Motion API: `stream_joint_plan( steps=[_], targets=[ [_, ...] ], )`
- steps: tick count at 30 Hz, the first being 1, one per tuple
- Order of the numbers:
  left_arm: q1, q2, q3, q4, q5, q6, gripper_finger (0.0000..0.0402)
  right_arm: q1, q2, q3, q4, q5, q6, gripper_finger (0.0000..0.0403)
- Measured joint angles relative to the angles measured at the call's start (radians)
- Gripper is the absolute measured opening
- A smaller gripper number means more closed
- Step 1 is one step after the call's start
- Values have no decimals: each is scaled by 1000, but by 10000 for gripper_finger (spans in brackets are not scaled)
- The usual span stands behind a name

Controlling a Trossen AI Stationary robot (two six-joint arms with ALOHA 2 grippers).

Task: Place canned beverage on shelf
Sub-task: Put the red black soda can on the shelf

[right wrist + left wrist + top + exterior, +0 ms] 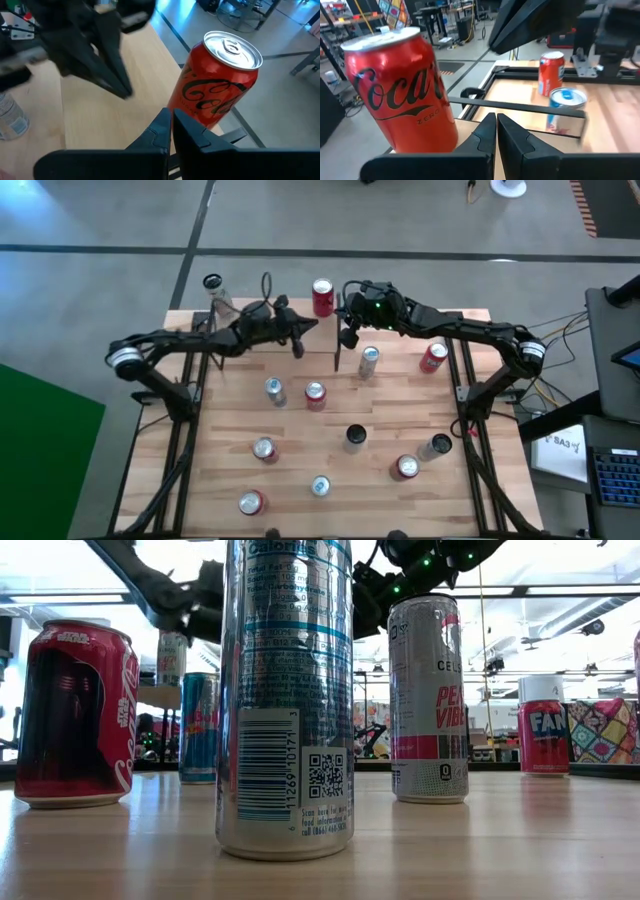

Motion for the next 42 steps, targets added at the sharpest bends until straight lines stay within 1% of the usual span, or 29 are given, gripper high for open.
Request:
stream_joint_plan(
  steps=[6, 10, 29, 36, 42],
  targets=[
    [11, 91, 92, -59, 10, 4, 0, 0, 0, 0, 0, 0, 0, 9],
    [19, 120, 123, -64, 12, 5, 0, 0, 0, -2, 1, 0, 0, 9],
    [79, 131, 123, -27, 10, 0, 0, 0, 0, -17, 1, 0, 7, 9],
    [85, 160, 122, -24, -9, -19, 0, 0, 0, -17, 1, 0, 7, 9],
    [85, 153, 122, -25, -9, -44, 0, 0, 0, -17, 1, 0, 7, 9]
  ],
)
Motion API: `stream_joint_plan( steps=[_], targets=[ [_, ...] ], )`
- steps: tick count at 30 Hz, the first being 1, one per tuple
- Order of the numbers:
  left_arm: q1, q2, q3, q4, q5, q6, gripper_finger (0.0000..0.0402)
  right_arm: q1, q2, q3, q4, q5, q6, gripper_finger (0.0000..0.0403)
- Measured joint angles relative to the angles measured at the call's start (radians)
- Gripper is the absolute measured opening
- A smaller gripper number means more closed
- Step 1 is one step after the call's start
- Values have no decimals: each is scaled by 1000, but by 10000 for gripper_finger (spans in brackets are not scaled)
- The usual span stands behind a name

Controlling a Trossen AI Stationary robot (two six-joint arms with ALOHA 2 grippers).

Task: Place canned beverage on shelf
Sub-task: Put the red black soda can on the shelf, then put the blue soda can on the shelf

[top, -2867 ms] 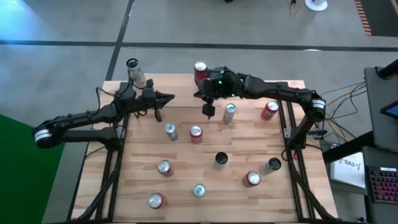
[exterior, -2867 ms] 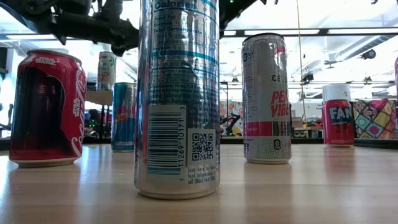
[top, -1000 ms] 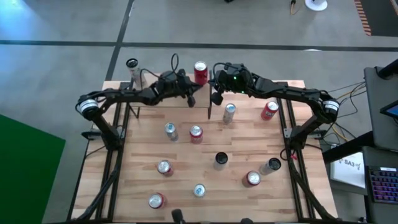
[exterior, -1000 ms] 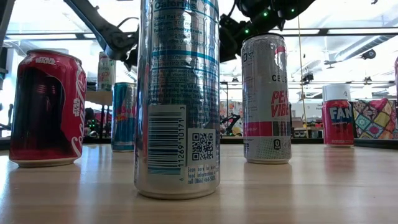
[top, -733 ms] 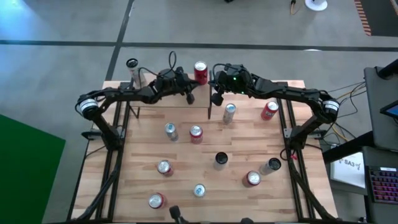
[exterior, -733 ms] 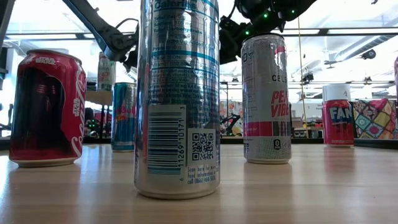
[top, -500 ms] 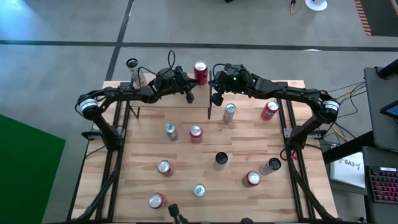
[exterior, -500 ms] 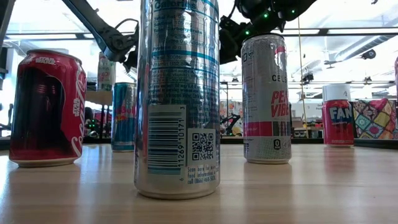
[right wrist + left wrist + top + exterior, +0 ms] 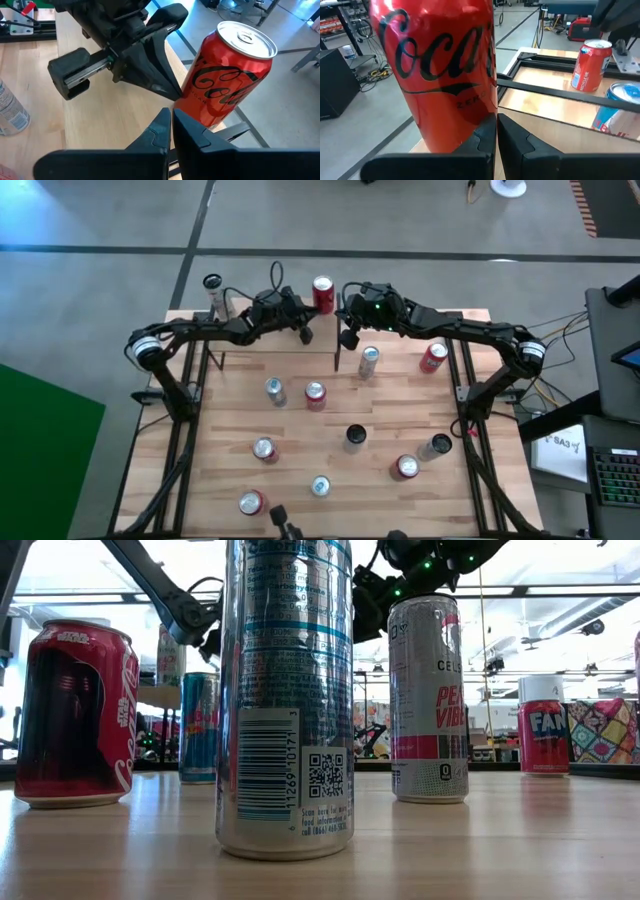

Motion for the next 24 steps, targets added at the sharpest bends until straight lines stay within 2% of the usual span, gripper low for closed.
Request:
stream_joint_plan(
  steps=[4, 11, 18, 24],
  targets=[
    [-3, -34, 0, -35, 2, -7, 0, 0, 0, 0, 0, 0, 0, 9],
    [-22, -147, -18, -101, 64, -10, 0, 2, -2, 12, -34, -9, 42, 9],
    [-76, -332, -105, -130, 72, -8, 0, 29, -18, 88, -185, -11, 140, 9],
    [-174, -521, -226, -134, 74, -8, 0, 92, -23, 202, -362, -17, 233, 9]
  ],
)
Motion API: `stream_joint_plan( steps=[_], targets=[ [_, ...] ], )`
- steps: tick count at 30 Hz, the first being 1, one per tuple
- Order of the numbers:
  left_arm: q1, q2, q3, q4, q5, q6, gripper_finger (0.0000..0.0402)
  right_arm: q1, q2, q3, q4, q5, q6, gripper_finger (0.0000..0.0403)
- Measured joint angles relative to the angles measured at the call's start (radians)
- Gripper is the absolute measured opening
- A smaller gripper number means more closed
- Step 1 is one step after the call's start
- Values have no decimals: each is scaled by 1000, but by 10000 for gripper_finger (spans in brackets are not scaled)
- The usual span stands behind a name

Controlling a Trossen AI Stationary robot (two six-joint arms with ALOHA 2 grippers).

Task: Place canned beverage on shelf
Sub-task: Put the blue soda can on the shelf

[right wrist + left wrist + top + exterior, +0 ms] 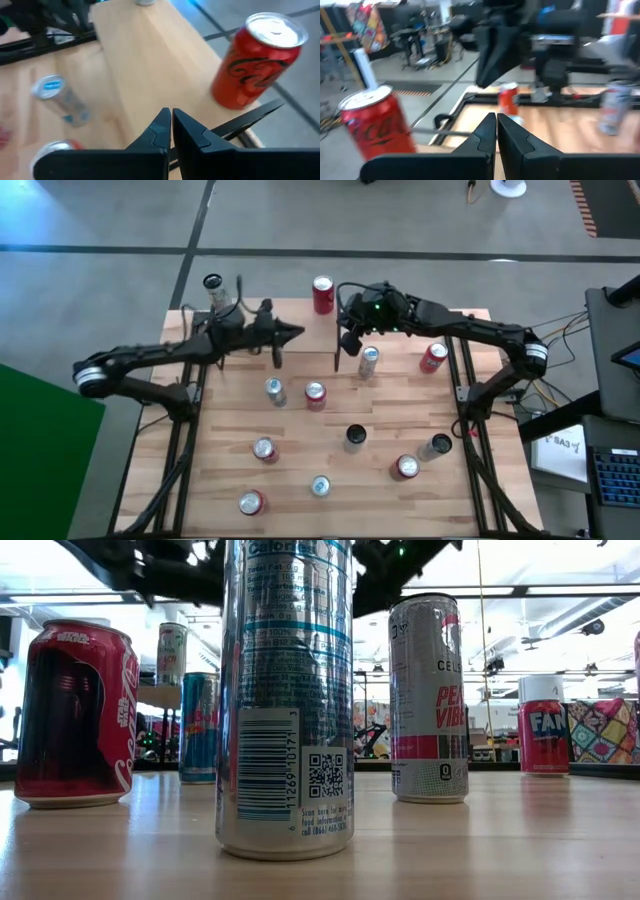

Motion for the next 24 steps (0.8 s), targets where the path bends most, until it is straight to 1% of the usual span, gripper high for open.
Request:
stream_joint_plan(
  steps=[3, 7, 10, 12, 19, 24],
  targets=[
    [-55, -82, -46, -2, 1, -3, 0, 39, 1, 56, -59, 0, 16, 9],
    [-111, -171, -77, 1, 1, -25, 0, 79, 1, 123, -117, -1, 45, 9],
    [-156, -222, -97, -2, -1, -34, 0, 103, 1, 163, -196, -1, 97, 9],
    [-189, -257, -104, -6, 0, -34, 0, 117, 1, 182, -269, -5, 150, 9],
    [-306, -363, -103, 0, 0, -97, 0, 141, 2, 201, -541, -102, 351, 9],
    [-401, -385, -103, 33, 0, -136, 0, 166, 2, 200, -758, -106, 450, 9]
  ],
)
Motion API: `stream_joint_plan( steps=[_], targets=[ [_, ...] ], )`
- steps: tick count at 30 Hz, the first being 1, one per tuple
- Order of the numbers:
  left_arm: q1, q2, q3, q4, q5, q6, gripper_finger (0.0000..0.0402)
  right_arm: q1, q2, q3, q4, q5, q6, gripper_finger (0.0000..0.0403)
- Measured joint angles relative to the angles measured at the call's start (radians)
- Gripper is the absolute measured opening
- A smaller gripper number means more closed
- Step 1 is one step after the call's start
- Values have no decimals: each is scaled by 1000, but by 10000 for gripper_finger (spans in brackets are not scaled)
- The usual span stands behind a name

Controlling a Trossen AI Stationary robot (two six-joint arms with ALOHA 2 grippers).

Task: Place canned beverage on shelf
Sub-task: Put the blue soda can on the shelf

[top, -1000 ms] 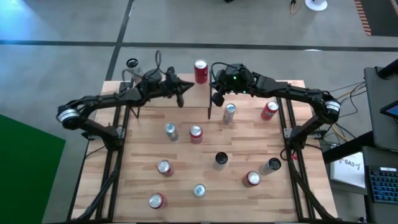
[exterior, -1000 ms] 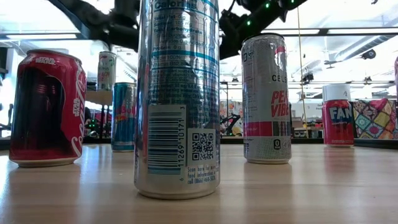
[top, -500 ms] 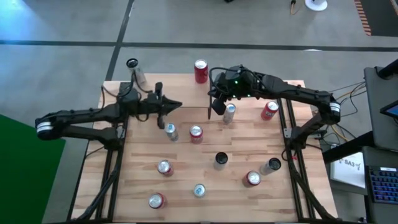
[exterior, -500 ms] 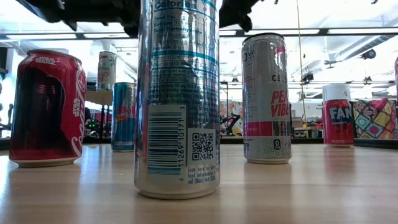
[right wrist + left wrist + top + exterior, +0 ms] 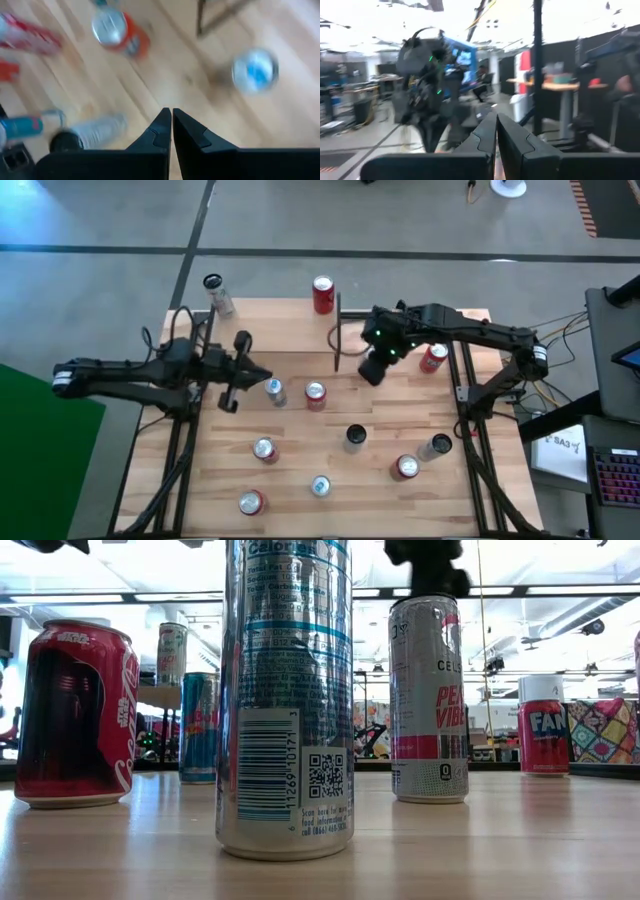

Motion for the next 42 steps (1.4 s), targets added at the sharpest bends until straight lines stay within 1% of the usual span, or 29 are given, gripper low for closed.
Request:
stream_joint_plan(
  steps=[4, 7, 11, 13, 15, 18, 20, 24, 28, 31, 34, 38, 42],
  targets=[
    [-58, 24, 0, 73, 0, -24, 0, 39, 0, 0, -146, 1, 58, 9],
    [-82, 53, -1, 105, -3, -35, 0, 70, 0, 0, -231, 1, 104, 9],
    [-89, 82, -1, 157, -5, -67, 0, 82, 0, -1, -248, 1, 201, 9],
    [-88, 90, -1, 174, -7, -76, 0, 81, 0, -1, -247, 1, 220, 9],
    [-88, 91, 9, 175, -34, -78, 0, 78, 7, -1, -247, 14, 216, 9],
    [-88, 90, 23, 178, -83, -78, 0, 45, 24, -1, -244, 91, 179, 9],
    [-88, 90, 30, 177, -101, -78, 0, 7, 44, -1, -245, 116, 139, 9],
    [-87, 91, 42, 177, -108, -74, 0, -52, 100, -1, -244, 109, 105, 9],
    [-87, 95, 67, 176, -134, -73, 0, -114, 185, 4, -235, 35, 88, 9],
    [-87, 94, 92, 177, -136, -65, 0, -119, 240, 12, -238, 31, 32, 9],
    [-87, 94, 110, 158, -135, -47, 0, -115, 264, 18, -252, 20, 15, 9],
    [-87, 93, 118, 138, -135, -44, 0, -113, 257, 39, -263, 40, 11, 9],
    [-87, 94, 112, 99, -135, -33, 0, -123, 231, 83, -277, 118, -23, 9]
  ],
)
